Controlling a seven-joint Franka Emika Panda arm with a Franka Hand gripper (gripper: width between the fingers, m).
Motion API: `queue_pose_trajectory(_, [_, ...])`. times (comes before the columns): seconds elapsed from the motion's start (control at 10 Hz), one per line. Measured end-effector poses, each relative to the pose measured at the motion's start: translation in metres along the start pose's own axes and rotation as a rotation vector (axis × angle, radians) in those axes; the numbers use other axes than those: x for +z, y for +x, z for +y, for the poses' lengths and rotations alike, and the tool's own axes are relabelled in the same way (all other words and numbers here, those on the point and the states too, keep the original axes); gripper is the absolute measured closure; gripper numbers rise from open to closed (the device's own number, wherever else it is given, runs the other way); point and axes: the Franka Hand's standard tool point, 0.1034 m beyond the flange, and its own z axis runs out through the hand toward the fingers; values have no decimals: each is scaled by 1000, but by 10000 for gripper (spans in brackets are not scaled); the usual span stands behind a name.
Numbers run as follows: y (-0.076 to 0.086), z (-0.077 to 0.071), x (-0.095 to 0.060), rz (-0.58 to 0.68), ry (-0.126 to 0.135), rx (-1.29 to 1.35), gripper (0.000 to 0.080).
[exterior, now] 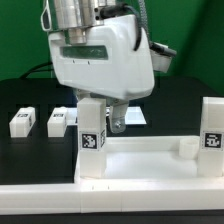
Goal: Assemble desk
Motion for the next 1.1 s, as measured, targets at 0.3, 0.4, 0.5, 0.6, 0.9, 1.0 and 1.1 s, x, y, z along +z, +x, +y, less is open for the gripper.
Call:
queue_pose_trajectory(0.3, [6, 2, -3, 15, -21, -367, 150])
queue_pose_trajectory(0.4, [5, 3, -2, 15, -22, -337, 179])
queue_pose_trajectory(0.5, [5, 3, -2, 14, -21, -303, 179])
queue_pose_trajectory(0.6, [5, 2, -1, 14, -21, -236, 357])
queue_pose_trajectory(0.9, [6, 7, 0, 14, -26, -12, 502])
queue_pose_trajectory(1.0, [6, 7, -1, 8, -31, 135, 504])
queue_pose_trajectory(1.1, [5, 7, -1, 2, -32, 280, 504])
